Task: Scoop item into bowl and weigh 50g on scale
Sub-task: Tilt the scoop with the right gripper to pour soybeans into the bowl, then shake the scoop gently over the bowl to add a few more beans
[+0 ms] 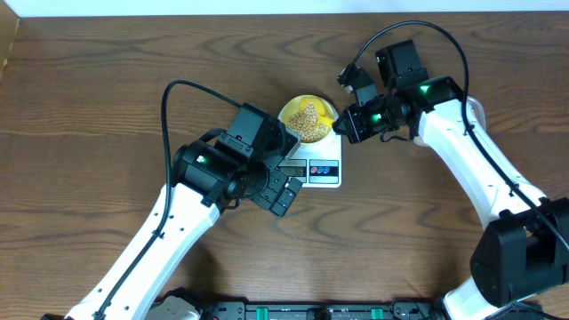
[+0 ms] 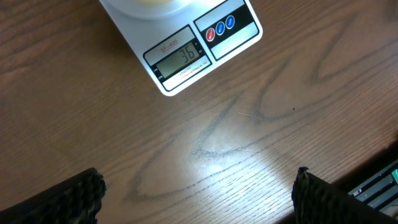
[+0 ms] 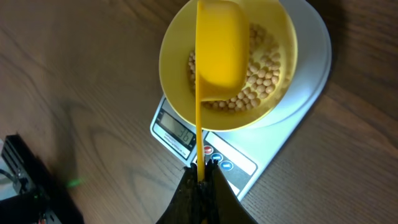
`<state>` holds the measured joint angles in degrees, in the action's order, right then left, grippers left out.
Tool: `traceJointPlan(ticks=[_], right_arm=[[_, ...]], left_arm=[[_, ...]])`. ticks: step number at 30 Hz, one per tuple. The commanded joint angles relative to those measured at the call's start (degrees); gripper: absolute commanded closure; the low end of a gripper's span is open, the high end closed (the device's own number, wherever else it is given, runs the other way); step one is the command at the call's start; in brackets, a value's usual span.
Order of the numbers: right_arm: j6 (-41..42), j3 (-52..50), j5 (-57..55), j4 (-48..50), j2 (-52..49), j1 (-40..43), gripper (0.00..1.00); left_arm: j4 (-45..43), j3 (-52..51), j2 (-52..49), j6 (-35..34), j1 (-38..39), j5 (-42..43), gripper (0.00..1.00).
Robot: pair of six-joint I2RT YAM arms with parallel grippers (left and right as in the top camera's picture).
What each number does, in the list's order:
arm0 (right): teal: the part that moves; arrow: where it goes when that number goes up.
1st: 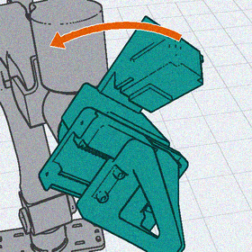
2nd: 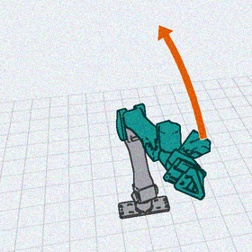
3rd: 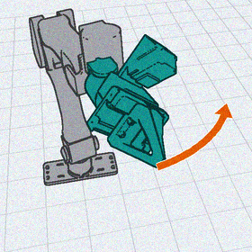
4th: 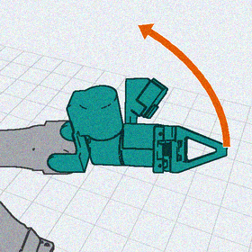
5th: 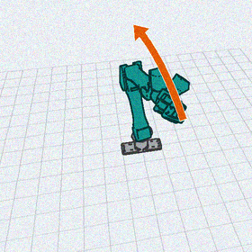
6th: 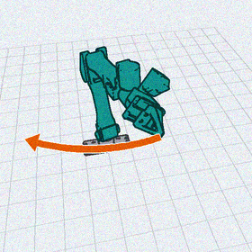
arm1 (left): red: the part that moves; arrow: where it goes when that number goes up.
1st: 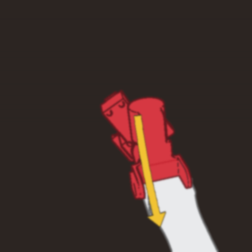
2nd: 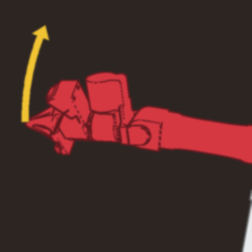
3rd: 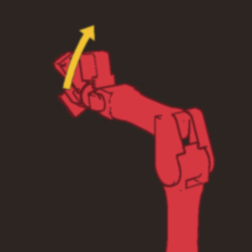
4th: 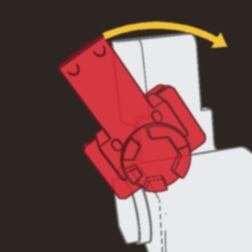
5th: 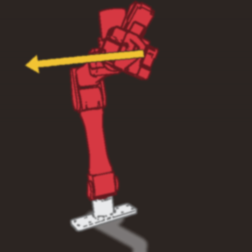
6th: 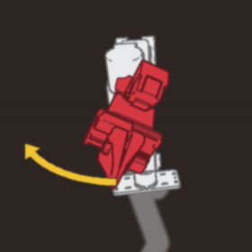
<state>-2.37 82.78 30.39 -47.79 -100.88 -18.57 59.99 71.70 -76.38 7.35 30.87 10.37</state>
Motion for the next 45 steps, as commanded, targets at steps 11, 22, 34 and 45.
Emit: traceJointPlan(ticks=[11,22,34,45], right_arm=[[-3.02,1.46,-0.76,-0.61,-0.48,-0.55,0.99],[-4.39,1.49,-2.64,-0.72,-0.48,-1.42,0.99],[-4.52,1.51,-2.58,-1.38,-0.48,-1.42,0.99],[-3.48,1.51,-0.20,-1.88,-0.48,-1.25,0.99]], left_arm=[[0.13,0.74,0.46,0.13,0.07,-0.15,0.02],[0.13,0.74,0.46,0.13,0.07,-0.15,0.02],[0.13,0.74,0.46,0.13,0.07,-0.15,0.02],[0.13,0.74,0.46,0.13,0.07,-0.15,0.02]])
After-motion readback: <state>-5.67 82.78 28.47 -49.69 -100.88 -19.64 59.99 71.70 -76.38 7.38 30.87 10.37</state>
